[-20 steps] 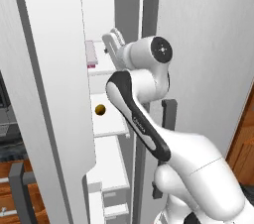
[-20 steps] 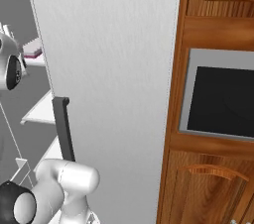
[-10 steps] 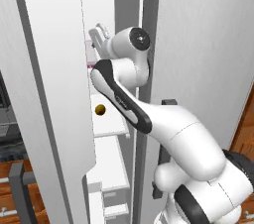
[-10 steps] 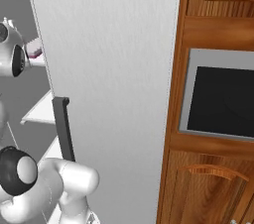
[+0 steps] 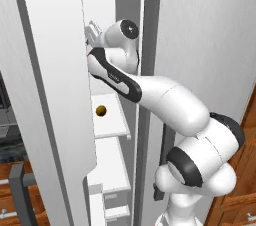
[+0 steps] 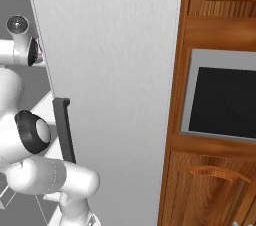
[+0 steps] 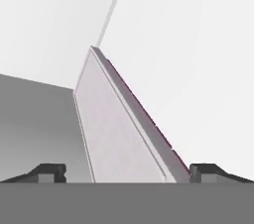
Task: Open the freezer door, pick up the ice cube tray from the freezer, and place it on the dining counter.
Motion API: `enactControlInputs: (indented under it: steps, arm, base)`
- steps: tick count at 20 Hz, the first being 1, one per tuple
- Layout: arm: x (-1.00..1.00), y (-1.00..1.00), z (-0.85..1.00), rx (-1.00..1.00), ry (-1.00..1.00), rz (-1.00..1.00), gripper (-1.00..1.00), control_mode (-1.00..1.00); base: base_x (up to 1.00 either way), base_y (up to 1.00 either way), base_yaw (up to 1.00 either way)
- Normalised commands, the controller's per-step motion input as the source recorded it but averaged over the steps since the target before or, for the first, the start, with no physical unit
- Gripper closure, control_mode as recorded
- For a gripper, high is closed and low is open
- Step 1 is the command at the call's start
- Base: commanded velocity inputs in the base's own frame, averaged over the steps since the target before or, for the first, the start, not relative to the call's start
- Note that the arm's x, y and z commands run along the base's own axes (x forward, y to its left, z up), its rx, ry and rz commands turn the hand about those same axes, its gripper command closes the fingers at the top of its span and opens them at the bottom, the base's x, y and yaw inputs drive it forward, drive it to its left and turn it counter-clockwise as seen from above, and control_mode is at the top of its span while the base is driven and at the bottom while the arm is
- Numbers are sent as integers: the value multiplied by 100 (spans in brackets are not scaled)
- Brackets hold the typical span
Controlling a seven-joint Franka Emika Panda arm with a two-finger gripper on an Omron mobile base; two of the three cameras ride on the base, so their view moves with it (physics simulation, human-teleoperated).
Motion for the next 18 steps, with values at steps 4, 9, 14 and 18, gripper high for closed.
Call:
enactControlInputs:
  steps: [4, 9, 14, 18]
  arm:
    - [54, 43, -21, -13, 2, 1, -100, -100]
    - [20, 34, -6, -10, 3, 0, -100, -100]
    - [0, 15, -23, -2, 6, 0, -100, -100]
    - [9, 1, -29, 0, 2, 0, -100, -100]
  base:
    - [0, 0, 0]
    - [0, 0, 0]
    - [0, 0, 0]
    - [0, 0, 0]
